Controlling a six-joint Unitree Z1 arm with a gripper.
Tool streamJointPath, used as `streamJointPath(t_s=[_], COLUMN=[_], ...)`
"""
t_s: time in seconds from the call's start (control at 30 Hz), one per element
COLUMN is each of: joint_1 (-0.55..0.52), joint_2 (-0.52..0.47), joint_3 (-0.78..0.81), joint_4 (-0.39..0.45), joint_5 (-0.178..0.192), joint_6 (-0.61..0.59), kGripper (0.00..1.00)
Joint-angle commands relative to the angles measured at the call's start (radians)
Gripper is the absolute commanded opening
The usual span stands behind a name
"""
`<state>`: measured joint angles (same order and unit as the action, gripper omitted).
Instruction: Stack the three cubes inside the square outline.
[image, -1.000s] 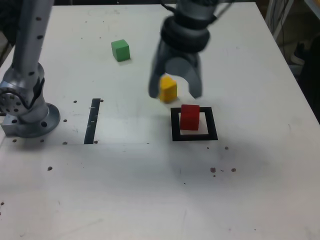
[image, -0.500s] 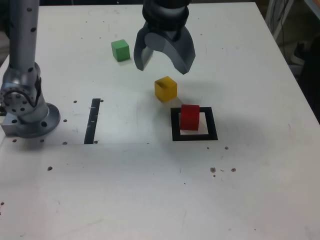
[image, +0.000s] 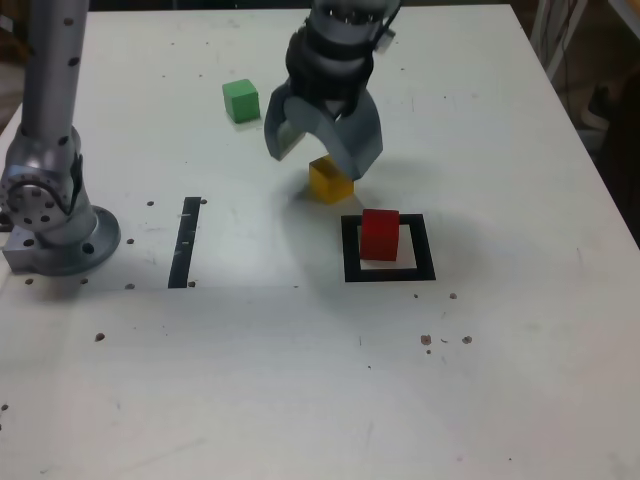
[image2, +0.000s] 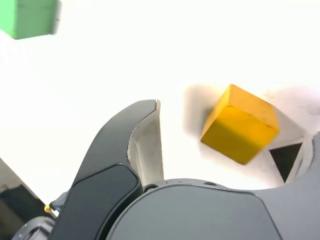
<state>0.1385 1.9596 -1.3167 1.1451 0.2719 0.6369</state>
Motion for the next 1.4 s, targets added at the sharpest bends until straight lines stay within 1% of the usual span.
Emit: streamJointPath(t_s=[0.0, 0.1, 0.3, 0.37, 0.43, 0.5, 0.6, 0.67, 0.73, 0.87, 1.03, 1.07, 1.17, 1.27, 1.33, 1.37], joint_1=[-0.004, -0.007, -0.009, -0.011, -0.013, -0.013, -0.017, -0.019, -0.020, -0.021, -0.023, -0.023, -0.023, -0.025, -0.027, -0.028], joint_2=[0.002, 0.005, 0.028, 0.029, 0.030, 0.032, 0.033, 0.033, 0.034, 0.040, 0.044, 0.044, 0.043, 0.042, 0.044, 0.046], joint_3=[0.029, 0.055, 0.054, 0.049, 0.045, 0.045, 0.046, 0.045, 0.044, 0.040, 0.026, 0.023, 0.017, 0.011, 0.006, 0.002], joint_4=[-0.033, -0.070, -0.103, -0.106, -0.105, -0.102, -0.094, -0.087, -0.077, -0.068, -0.078, -0.082, -0.092, -0.101, -0.105, -0.105], joint_5=[-0.006, -0.018, -0.034, -0.034, -0.035, -0.028, -0.008, 0.005, 0.008, -0.007, -0.020, -0.027, -0.057, -0.090, -0.098, -0.096], joint_6=[0.021, 0.052, 0.072, 0.072, 0.065, 0.058, 0.062, 0.073, 0.085, 0.088, 0.089, 0.088, 0.067, 0.018, -0.021, -0.038], kGripper=[0.98, 0.97, 0.92, 0.89, 0.83, 0.76, 0.67, 0.63, 0.60, 0.53, 0.35, 0.29, 0.20, 0.17, 0.17, 0.17])
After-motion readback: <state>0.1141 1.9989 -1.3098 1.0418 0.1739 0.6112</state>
